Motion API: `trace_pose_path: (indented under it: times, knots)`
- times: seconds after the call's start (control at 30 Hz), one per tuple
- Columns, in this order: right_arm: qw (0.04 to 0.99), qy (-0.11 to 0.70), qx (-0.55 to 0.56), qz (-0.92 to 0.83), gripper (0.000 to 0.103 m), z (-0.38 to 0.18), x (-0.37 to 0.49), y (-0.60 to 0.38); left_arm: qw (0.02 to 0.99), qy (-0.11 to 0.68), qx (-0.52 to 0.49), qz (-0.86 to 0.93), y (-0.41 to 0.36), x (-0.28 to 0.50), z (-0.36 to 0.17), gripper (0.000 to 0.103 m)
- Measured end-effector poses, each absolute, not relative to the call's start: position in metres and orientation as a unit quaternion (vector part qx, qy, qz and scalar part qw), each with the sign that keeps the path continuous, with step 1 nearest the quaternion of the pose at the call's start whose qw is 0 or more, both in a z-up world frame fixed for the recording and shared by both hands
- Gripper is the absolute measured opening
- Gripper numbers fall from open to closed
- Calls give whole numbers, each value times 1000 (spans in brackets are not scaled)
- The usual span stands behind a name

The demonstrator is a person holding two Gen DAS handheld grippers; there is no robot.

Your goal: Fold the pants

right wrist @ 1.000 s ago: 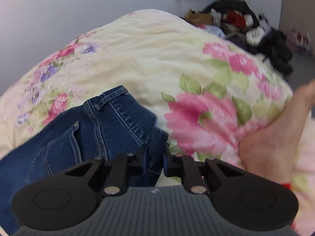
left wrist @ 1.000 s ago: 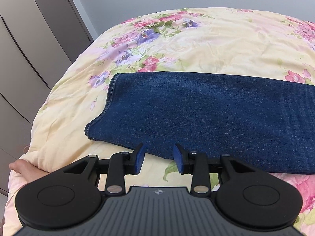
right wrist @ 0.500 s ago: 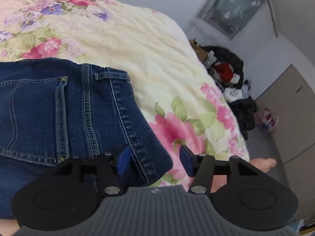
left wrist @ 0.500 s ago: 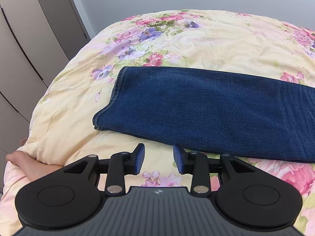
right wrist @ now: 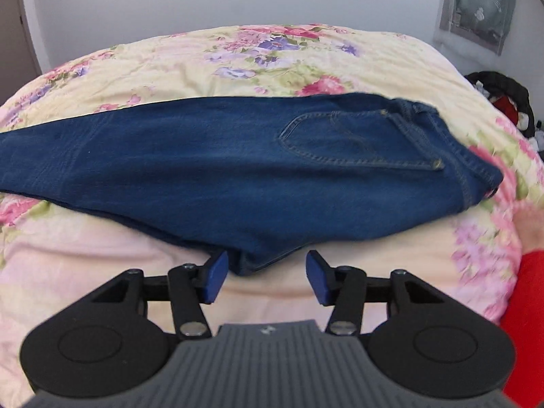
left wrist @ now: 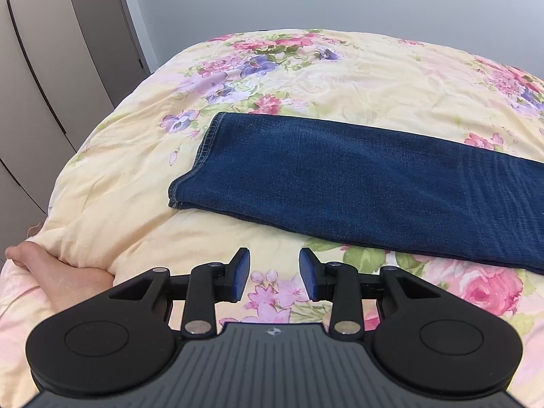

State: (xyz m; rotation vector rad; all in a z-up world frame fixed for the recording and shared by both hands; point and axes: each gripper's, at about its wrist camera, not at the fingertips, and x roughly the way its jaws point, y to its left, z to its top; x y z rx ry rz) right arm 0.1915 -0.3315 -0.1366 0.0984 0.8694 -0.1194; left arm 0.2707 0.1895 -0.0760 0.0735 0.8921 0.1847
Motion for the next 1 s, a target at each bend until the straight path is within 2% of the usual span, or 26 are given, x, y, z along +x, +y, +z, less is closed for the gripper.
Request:
trace_pose_path:
  times: [0.07, 0.13, 0.2, 0.23, 0.27, 0.33, 0.5, 0.7, 0.73, 0.8, 1.0]
  knots:
    - [902, 420, 64, -77, 41, -149, 197, -329, 898, 430, 32, 85, 189, 268, -76, 41]
    - [898, 423, 76, -94, 32, -157, 203, -329, 899, 429, 33, 81, 188, 264, -75, 41]
    - [897, 422, 98, -88, 18, -156, 206, -332, 901, 426, 31, 77, 188, 261, -74, 41]
    - [898, 420, 95, -86, 16, -152, 206, -331, 901, 425, 28, 76, 189, 259, -73, 41]
    - [902, 416, 85, -80, 8, -148, 204, -328, 901, 426, 24, 75, 191, 258, -73, 41]
    - [904, 415, 66, -77, 4, -141, 199, -329, 900, 428, 17, 76, 194, 260, -74, 41]
    - [880, 467, 56, -67, 3, -175, 202, -334, 894, 439, 0, 88, 202, 265, -82, 41]
    - [868, 492, 48, -52, 4, -163, 200, -338, 899, 427, -56, 84, 221, 265, -81, 41]
    - [871, 487, 46, -49, 6, -155, 196, -340, 900, 421, -75, 85, 227, 266, -80, 42]
    - [884, 463, 43, -45, 18, -136, 192, -343, 901, 406, -125, 85, 240, 268, -81, 43]
    - [904, 425, 44, -20, 18, -112, 238, -347, 877, 357, -303, 106, 282, 272, -101, 52]
